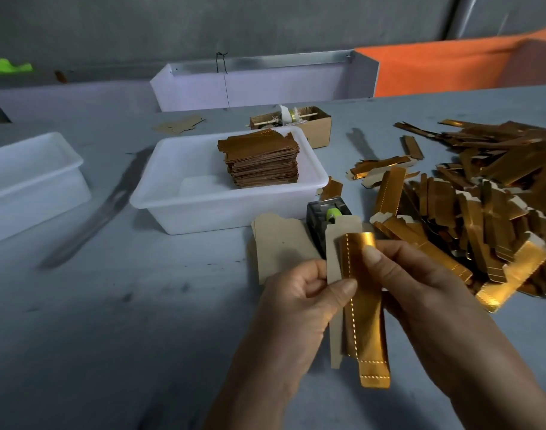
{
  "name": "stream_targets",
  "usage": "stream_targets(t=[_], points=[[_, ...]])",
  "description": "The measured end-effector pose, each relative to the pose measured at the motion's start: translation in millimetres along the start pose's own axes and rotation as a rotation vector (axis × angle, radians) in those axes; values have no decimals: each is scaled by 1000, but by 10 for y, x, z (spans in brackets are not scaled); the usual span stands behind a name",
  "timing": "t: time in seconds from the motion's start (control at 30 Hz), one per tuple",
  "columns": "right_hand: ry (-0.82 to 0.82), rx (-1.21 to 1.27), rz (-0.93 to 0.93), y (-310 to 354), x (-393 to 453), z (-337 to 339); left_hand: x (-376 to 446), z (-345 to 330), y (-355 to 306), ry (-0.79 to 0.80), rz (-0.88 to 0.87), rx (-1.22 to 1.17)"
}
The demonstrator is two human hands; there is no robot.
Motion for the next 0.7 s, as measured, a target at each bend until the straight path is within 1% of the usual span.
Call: stream_targets(t=[0.07, 0.2, 0.37, 0.5, 0.57, 0.7], points=[[3, 3, 7, 7, 12, 13, -8, -15, -14, 17, 4, -32], [-75, -10, 22, -5, 23, 50, -30, -51, 33, 9, 40, -99], [-111, 52, 37, 15, -20, 6, -32, -93, 30, -64, -5, -96], [-140, 85, 61, 48, -17, -11, -31, -87, 8, -75, -22, -103], [-159, 94, 62, 32, -8, -4, -33, -56, 7, -136, -30, -103], [-168, 124, 13, -85, 24, 1, -40, 22, 61, -349, -67, -62]])
Point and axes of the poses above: each hand's wrist, its own x-axis towards the middle knuckle, its own z-axis out of the back of the hand, y = z × x, the point moved 7 cm from there along x, towards the middle knuckle, and after that the axes turned 6 degrees about -x, right-handed, at the moved point
